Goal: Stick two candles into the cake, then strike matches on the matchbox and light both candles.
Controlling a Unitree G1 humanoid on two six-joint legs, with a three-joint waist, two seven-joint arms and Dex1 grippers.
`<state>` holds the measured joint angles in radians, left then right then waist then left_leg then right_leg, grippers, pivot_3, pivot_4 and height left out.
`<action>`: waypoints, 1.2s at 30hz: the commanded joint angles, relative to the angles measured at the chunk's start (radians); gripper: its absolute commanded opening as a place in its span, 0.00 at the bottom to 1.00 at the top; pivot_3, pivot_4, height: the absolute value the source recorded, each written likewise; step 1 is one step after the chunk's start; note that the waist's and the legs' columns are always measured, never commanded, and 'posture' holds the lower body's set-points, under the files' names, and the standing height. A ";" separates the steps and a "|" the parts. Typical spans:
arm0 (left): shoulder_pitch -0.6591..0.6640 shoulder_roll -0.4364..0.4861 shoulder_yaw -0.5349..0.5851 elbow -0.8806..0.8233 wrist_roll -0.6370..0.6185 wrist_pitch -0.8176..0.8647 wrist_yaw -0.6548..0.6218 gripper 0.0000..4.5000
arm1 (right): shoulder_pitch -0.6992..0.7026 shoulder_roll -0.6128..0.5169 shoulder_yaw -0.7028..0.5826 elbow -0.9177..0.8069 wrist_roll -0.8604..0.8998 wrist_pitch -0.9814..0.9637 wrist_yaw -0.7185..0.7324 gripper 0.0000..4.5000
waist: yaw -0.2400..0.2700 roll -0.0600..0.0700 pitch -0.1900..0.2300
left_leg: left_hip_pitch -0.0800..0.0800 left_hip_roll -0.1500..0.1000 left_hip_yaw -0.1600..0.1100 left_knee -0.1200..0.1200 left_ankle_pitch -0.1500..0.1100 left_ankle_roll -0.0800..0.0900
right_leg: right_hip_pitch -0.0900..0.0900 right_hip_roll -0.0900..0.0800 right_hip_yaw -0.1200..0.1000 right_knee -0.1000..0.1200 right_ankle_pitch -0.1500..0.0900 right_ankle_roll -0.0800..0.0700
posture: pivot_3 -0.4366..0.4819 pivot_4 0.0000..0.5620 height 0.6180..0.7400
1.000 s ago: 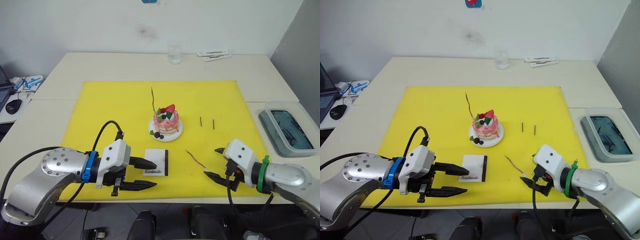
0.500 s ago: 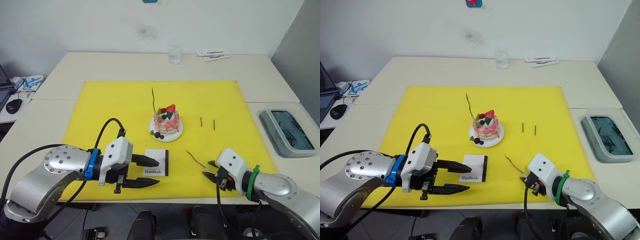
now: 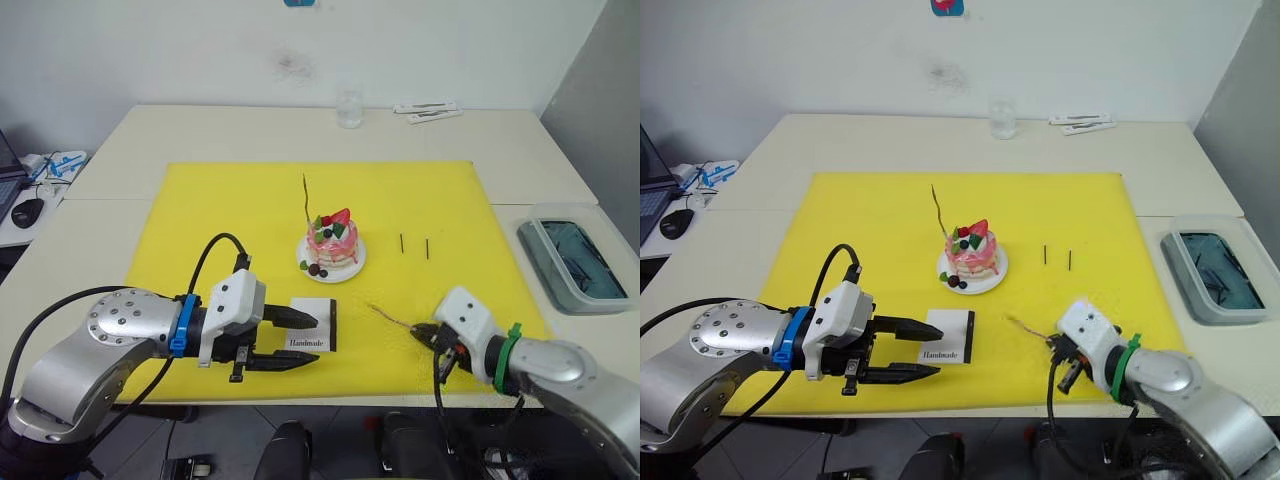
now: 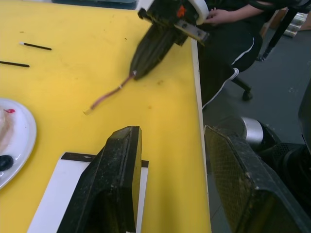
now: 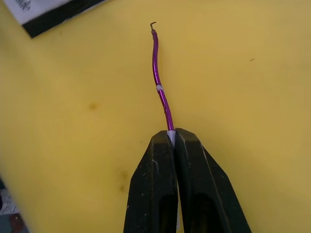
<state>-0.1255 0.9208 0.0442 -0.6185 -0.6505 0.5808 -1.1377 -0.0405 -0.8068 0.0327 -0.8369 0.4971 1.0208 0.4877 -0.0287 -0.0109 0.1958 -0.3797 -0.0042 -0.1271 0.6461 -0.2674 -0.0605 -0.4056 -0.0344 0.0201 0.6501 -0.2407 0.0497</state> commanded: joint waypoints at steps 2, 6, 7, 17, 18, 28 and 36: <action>-0.019 -0.007 0.004 -0.012 -0.033 0.009 0.007 0.53 | -0.004 -0.123 -0.181 0.044 0.039 -0.062 0.156 0.01 | 0.002 0.000 0.000 | 0.000 0.000 0.000 0.000 0.000 0.000 | 0.000 0.000 -0.001 -0.001 0.000 0.000 | 0.48 0.27 1.00; -0.042 -0.020 -0.007 -0.036 -0.097 0.052 0.014 0.53 | 0.099 -0.255 -0.281 0.195 -0.034 -0.246 0.330 0.01 | 0.004 0.000 0.000 | -0.001 0.000 0.000 -0.001 0.000 0.000 | 0.000 0.000 -0.001 -0.001 -0.001 -0.001 | 0.48 0.27 1.00; -0.046 -0.020 -0.006 -0.045 -0.118 0.066 0.015 0.53 | 0.129 -0.269 -0.302 0.224 -0.049 -0.296 0.364 0.01 | 0.003 0.000 0.000 | -0.001 0.000 0.000 -0.001 0.000 0.000 | 0.000 0.000 -0.001 -0.001 -0.001 -0.001 | 0.48 0.27 1.00; -0.161 -0.101 -0.079 -0.068 -0.201 0.120 0.076 0.53 | 0.399 -0.248 -0.462 0.455 -0.170 -0.683 0.593 0.01 | 0.002 0.000 0.000 | 0.001 0.000 0.003 0.001 0.000 0.001 | 0.002 0.000 0.003 0.000 0.001 0.001 | 0.48 0.27 1.00; -0.174 -0.106 -0.083 -0.064 -0.200 0.121 0.080 0.53 | 0.410 -0.242 -0.465 0.460 -0.176 -0.696 0.599 0.01 | 0.001 0.000 0.000 | 0.002 0.000 0.004 0.001 0.001 0.001 | 0.002 0.000 0.003 0.000 0.002 0.001 | 0.48 0.27 1.00; -0.216 -0.120 -0.133 -0.043 -0.089 0.057 0.081 0.53 | 0.417 -0.216 -0.452 0.447 -0.167 -0.680 0.603 0.01 | -0.003 -0.002 0.001 | 0.012 0.000 0.022 0.001 0.001 0.002 | 0.002 0.002 0.024 0.005 0.002 0.001 | 0.48 0.27 1.00; -0.255 -0.143 -0.147 -0.021 -0.052 0.053 0.097 0.53 | 0.377 -0.222 -0.431 0.446 -0.163 -0.659 0.604 0.01 | -0.003 -0.003 0.001 | 0.013 0.000 0.023 0.001 0.001 0.002 | 0.003 0.003 0.025 0.005 0.002 0.001 | 0.48 0.27 1.00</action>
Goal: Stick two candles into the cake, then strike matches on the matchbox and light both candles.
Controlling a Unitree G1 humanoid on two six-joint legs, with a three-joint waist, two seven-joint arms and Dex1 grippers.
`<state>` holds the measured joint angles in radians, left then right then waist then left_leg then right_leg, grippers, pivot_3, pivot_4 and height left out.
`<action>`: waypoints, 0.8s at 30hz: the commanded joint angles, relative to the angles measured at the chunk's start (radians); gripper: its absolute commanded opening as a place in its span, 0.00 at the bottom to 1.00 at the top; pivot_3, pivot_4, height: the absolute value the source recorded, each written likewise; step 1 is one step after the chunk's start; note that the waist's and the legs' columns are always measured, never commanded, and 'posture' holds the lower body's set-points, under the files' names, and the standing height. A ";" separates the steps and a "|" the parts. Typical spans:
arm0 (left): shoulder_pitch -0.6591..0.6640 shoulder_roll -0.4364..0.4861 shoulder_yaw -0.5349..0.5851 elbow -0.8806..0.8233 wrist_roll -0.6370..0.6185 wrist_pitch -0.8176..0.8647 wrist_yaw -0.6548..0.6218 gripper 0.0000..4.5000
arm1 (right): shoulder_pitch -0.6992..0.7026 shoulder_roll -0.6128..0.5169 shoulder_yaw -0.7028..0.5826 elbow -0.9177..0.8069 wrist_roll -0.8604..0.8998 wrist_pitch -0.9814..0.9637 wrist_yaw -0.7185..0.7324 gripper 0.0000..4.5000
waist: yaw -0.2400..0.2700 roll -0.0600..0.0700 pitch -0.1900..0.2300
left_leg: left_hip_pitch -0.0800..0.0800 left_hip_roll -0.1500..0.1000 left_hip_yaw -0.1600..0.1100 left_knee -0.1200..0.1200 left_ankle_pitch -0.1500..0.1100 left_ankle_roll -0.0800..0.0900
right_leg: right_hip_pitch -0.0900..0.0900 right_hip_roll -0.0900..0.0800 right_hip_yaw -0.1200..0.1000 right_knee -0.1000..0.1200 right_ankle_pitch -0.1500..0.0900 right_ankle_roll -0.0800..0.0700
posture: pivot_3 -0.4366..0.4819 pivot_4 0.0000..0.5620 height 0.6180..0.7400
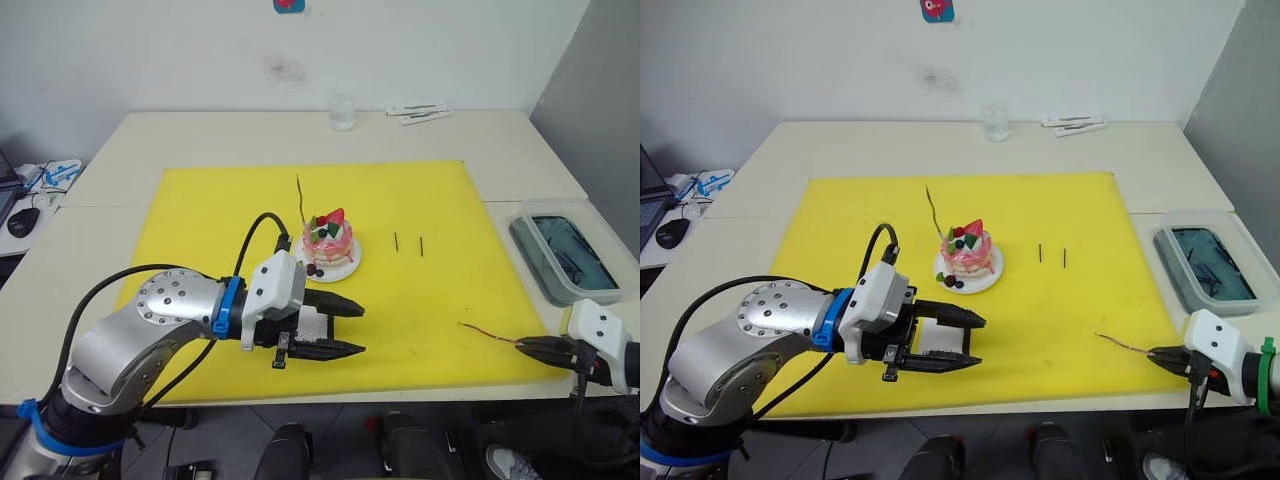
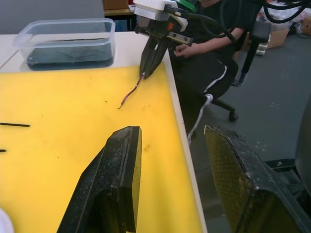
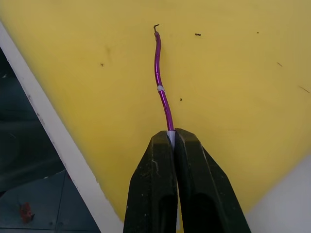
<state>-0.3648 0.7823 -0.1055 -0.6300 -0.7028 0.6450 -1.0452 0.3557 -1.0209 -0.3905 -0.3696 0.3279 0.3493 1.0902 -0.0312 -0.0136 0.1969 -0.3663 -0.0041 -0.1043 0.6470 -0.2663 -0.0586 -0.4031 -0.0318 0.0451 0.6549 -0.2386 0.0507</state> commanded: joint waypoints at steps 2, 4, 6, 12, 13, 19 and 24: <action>-0.019 -0.007 -0.001 -0.007 0.004 -0.011 0.006 0.53 | -0.026 -0.012 0.002 -0.017 -0.001 0.016 0.003 0.01 | 0.000 0.000 0.000 | 0.000 0.000 0.000 0.000 0.000 0.000 | 0.000 0.000 0.000 0.000 0.000 0.001 | 0.48 0.27 1.00; -0.026 -0.010 -0.005 -0.005 0.005 -0.008 0.010 0.53 | -0.031 -0.018 0.013 -0.007 -0.008 0.018 0.009 0.01 | 0.000 0.000 0.000 | 0.000 0.000 0.000 0.000 0.000 0.000 | 0.000 0.000 0.000 0.000 0.002 0.004 | 0.48 0.27 1.00; -0.032 -0.012 -0.007 -0.003 0.004 -0.004 0.014 0.53 | -0.033 -0.024 0.022 0.002 -0.015 0.017 0.015 0.11 | 0.001 0.000 0.000 | 0.000 0.000 0.000 0.000 0.000 0.000 | 0.000 0.000 0.000 0.000 0.003 0.004 | 0.48 0.27 1.00; -0.033 -0.020 -0.003 0.000 0.011 -0.003 0.033 0.73 | -0.054 -0.031 0.005 0.017 -0.027 0.016 0.016 0.55 | 0.000 0.000 0.000 | 0.000 0.000 0.000 0.000 0.000 0.000 | 0.000 0.000 0.000 -0.001 0.003 0.005 | 0.48 0.27 1.00; -0.030 -0.020 -0.002 0.000 0.014 -0.005 0.037 0.81 | -0.052 -0.038 -0.015 0.004 -0.008 0.037 0.030 0.55 | 0.000 0.000 0.000 | 0.000 0.000 0.000 0.000 0.000 0.000 | 0.000 0.000 0.000 0.000 0.003 0.005 | 0.48 0.27 1.00; 0.016 0.017 0.002 -0.012 0.019 -0.013 0.001 0.99 | -0.037 -0.107 -0.134 -0.116 0.030 0.168 0.078 0.55 | -0.001 0.000 0.000 | 0.000 0.000 0.000 0.000 0.000 0.000 | 0.000 0.000 0.001 -0.001 0.003 0.005 | 0.48 0.27 1.00; 0.040 0.036 -0.044 -0.014 0.111 -0.100 -0.040 0.99 | -0.064 -0.227 -0.075 -0.236 -0.024 0.379 0.012 0.55 | 0.000 -0.001 0.000 | 0.000 0.001 0.000 0.000 0.000 0.000 | -0.001 0.001 0.001 -0.001 0.002 0.004 | 0.48 0.27 1.00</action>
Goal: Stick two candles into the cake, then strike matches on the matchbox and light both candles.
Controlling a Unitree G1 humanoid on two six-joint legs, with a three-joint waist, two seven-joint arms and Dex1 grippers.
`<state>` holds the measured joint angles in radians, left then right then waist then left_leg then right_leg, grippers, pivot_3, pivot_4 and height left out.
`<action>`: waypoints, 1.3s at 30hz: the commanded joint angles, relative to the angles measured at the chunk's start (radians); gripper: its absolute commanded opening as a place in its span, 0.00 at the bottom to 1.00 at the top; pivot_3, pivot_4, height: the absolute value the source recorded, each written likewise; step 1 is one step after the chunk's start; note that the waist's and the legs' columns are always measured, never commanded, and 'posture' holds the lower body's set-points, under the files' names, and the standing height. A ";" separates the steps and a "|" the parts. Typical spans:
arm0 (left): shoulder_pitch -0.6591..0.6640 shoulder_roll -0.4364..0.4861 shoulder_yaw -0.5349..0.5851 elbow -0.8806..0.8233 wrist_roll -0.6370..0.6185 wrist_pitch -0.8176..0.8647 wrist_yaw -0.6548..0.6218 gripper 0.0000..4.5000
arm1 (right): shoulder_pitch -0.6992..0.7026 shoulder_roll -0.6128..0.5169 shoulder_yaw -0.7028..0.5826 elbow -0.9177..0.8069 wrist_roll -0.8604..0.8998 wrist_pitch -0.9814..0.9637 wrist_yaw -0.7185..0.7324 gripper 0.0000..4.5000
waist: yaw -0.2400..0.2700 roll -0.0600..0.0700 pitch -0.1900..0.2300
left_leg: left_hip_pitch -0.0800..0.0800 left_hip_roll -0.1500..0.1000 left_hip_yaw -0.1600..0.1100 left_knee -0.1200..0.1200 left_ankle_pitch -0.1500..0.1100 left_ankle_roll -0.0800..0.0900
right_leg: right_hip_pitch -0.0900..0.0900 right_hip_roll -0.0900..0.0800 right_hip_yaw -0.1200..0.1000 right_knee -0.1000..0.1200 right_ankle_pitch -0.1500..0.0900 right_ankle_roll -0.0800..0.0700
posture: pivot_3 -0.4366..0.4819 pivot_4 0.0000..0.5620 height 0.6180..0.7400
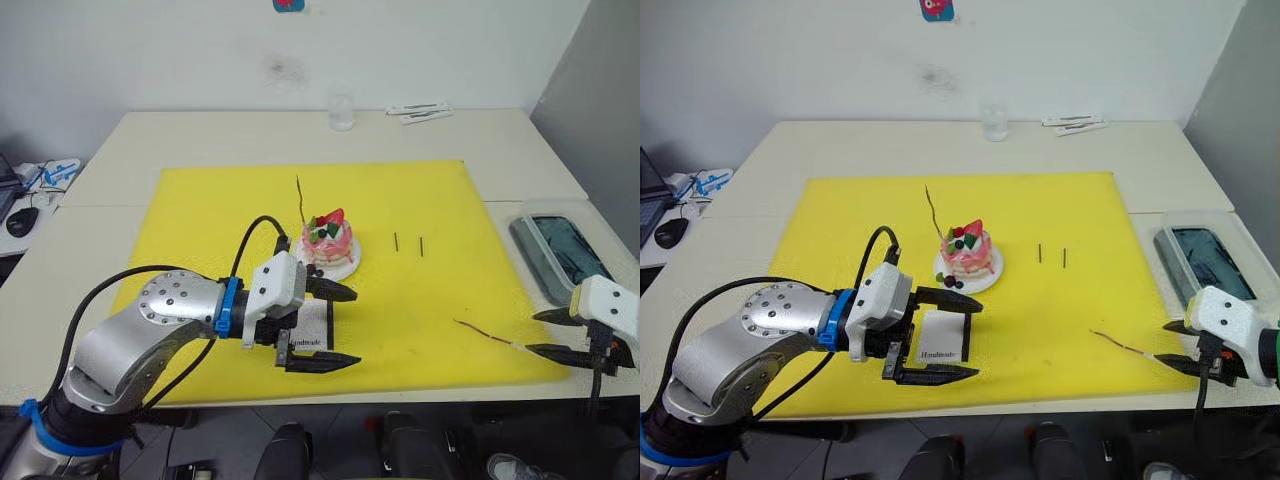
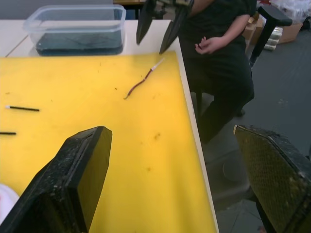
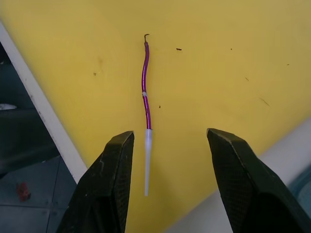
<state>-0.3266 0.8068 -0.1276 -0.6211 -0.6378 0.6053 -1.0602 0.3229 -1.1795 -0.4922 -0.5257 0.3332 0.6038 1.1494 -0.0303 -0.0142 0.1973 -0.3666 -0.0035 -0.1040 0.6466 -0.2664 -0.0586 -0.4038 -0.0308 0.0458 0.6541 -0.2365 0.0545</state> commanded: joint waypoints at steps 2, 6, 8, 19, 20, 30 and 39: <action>0.011 0.008 -0.042 -0.022 0.076 -0.091 -0.035 0.99 | -0.085 -0.134 0.094 -0.133 -0.005 0.266 -0.082 0.55 | -0.002 0.000 0.000 | 0.000 0.000 0.001 0.000 0.000 0.000 | 0.000 0.000 0.001 -0.001 -0.002 -0.003 | 0.48 0.27 1.00; 0.034 -0.005 -0.076 -0.029 0.122 -0.126 -0.026 0.99 | -0.234 -0.192 0.262 -0.190 0.043 0.434 -0.138 0.55 | 0.000 -0.001 0.000 | 0.000 0.001 0.001 0.000 0.000 0.000 | 0.000 0.000 0.000 -0.001 -0.002 -0.003 | 0.48 0.27 1.00; 0.047 -0.010 -0.087 -0.031 0.139 -0.137 -0.022 0.99 | -0.299 -0.190 0.344 -0.197 0.046 0.473 -0.162 0.55 | 0.000 -0.001 0.000 | -0.001 0.001 0.000 0.000 0.000 0.000 | 0.000 0.000 0.000 -0.003 -0.002 -0.003 | 0.48 0.27 1.00; 0.092 -0.042 -0.111 -0.026 0.191 -0.176 0.002 0.99 | -0.519 -0.207 0.594 -0.100 0.016 0.497 -0.168 0.55 | 0.001 -0.001 0.000 | -0.008 0.001 -0.001 -0.001 0.000 0.000 | -0.003 -0.001 -0.002 -0.008 0.002 0.003 | 0.48 0.27 1.00; 0.094 -0.044 -0.112 -0.027 0.193 -0.176 0.003 0.99 | -0.521 -0.218 0.604 -0.091 0.012 0.488 -0.157 0.55 | 0.001 -0.001 0.000 | -0.008 0.001 -0.001 -0.001 0.000 0.000 | -0.003 -0.001 -0.002 -0.008 0.002 0.003 | 0.48 0.27 1.00; 0.111 -0.059 -0.116 -0.030 0.205 -0.183 0.011 0.99 | -0.561 -0.229 0.659 -0.030 -0.015 0.454 -0.123 0.55 | 0.000 -0.001 0.000 | -0.007 0.001 -0.001 0.000 0.000 0.000 | -0.003 0.000 -0.002 -0.008 0.002 0.003 | 0.48 0.27 1.00; 0.116 -0.062 -0.116 -0.025 0.214 -0.188 0.009 1.00 | -0.570 -0.204 0.691 -0.030 -0.014 0.473 -0.130 0.33 | 0.000 0.000 0.000 | -0.007 0.001 -0.001 0.000 0.000 0.000 | -0.003 0.000 -0.002 -0.008 0.002 0.003 | 0.48 0.27 1.00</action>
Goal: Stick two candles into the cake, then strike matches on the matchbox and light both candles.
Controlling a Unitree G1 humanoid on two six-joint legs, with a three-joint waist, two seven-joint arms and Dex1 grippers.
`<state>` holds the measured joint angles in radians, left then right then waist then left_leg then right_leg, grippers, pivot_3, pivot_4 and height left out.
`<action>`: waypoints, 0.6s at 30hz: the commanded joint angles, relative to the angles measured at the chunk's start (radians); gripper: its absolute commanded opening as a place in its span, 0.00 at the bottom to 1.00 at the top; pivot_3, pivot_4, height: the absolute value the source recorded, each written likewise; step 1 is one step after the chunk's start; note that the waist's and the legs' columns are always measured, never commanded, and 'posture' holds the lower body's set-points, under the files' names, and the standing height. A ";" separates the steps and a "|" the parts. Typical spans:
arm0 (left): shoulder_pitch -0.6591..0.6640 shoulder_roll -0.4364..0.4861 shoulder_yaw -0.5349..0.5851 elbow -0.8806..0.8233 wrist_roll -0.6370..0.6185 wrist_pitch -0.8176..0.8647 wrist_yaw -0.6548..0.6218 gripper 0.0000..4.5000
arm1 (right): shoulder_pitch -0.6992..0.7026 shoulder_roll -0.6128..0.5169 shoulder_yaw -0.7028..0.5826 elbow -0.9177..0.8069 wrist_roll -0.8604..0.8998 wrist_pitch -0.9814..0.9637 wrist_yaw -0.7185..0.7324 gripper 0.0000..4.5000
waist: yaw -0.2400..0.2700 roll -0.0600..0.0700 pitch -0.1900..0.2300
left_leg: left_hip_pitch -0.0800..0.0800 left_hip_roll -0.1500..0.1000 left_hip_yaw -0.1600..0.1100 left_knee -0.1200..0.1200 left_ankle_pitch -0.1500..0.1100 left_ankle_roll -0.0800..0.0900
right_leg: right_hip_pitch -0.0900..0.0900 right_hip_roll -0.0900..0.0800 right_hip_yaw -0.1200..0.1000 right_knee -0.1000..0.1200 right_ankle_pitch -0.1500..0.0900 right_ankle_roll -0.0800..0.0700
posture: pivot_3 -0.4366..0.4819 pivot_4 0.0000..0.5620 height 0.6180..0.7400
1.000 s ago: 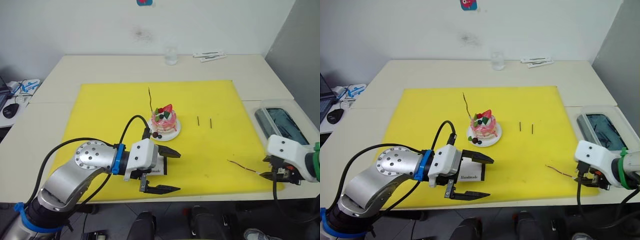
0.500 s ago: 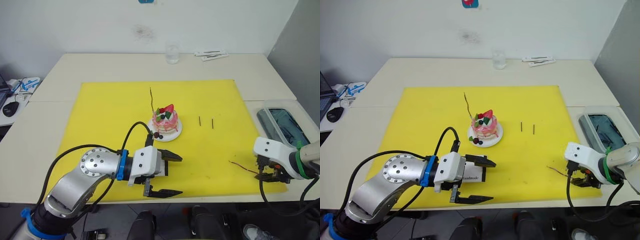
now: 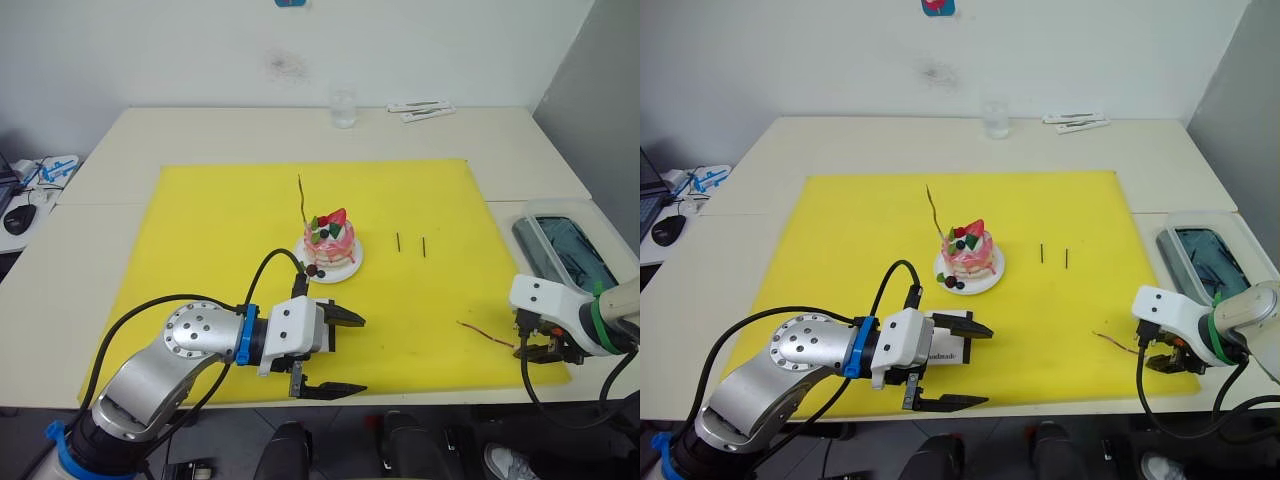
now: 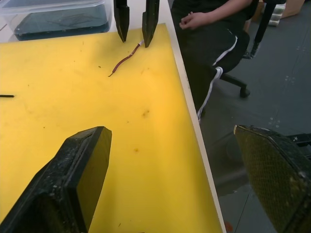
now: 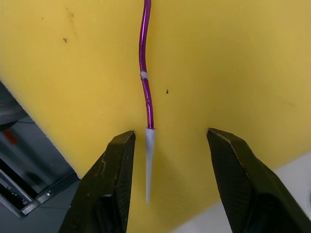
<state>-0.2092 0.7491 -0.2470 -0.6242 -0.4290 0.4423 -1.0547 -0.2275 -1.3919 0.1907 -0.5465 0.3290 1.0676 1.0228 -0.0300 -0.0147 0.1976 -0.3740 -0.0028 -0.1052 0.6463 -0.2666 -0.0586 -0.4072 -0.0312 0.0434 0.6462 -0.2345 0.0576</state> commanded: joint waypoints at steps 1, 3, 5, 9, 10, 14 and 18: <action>0.000 -0.005 0.003 -0.022 0.007 -0.027 0.005 1.00 | -0.019 0.012 0.011 -0.010 -0.009 0.012 -0.004 0.26 | 0.000 0.000 0.000 | 0.000 0.000 0.000 0.000 0.000 0.000 | 0.000 0.000 0.000 0.000 0.000 0.000 | 0.48 0.27 1.00; 0.000 -0.006 0.002 -0.021 0.009 -0.027 0.005 1.00 | -0.019 0.015 0.015 -0.012 -0.009 0.016 -0.003 0.09 | 0.000 0.000 0.000 | 0.000 0.000 0.000 0.000 0.000 0.000 | 0.000 0.000 0.000 0.000 0.000 0.000 | 0.48 0.27 1.00; 0.001 -0.005 0.002 -0.020 0.010 -0.028 0.005 1.00 | -0.024 0.018 0.011 -0.019 -0.002 0.026 -0.002 0.01 | 0.000 0.000 0.000 | 0.000 0.000 0.000 0.000 0.000 0.000 | 0.000 0.000 0.000 0.000 0.000 0.000 | 0.48 0.27 1.00; 0.002 -0.002 0.008 -0.014 0.011 -0.028 0.004 1.00 | -0.040 0.015 -0.017 -0.029 0.029 0.056 0.012 0.01 | 0.000 0.000 0.000 | 0.000 0.000 0.000 0.000 0.000 0.000 | 0.000 0.000 0.000 0.000 0.000 0.000 | 0.48 0.27 1.00; 0.002 0.000 0.014 -0.009 0.008 -0.025 0.004 1.00 | -0.044 0.009 -0.033 -0.029 0.041 0.062 0.021 0.01 | 0.000 0.000 0.000 | 0.000 0.000 0.000 0.000 0.000 0.000 | 0.000 0.000 0.000 0.000 0.000 0.000 | 0.48 0.27 1.00; 0.016 0.008 0.059 0.001 -0.021 -0.009 0.010 1.00 | -0.091 0.013 -0.123 -0.030 0.126 0.118 0.057 0.01 | -0.001 0.000 0.000 | 0.000 0.000 0.000 0.000 0.000 0.000 | 0.000 0.000 0.000 0.000 0.000 0.000 | 0.48 0.27 1.00; 0.046 0.013 0.153 -0.004 -0.093 0.040 0.035 1.00 | -0.162 0.050 -0.220 -0.035 0.233 0.176 0.074 0.01 | -0.001 0.000 0.000 | 0.000 0.000 -0.001 0.000 0.000 0.000 | 0.000 0.000 -0.001 0.001 0.000 0.000 | 0.48 0.27 1.00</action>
<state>-0.1682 0.7537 -0.1412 -0.6148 -0.4804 0.4716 -1.0317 -0.3671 -1.3571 0.0287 -0.5619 0.5114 1.2227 1.0867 -0.0311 -0.0143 0.1976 -0.3739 -0.0022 -0.1062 0.6460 -0.2666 -0.0585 -0.4076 -0.0307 0.0424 0.6468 -0.2344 0.0576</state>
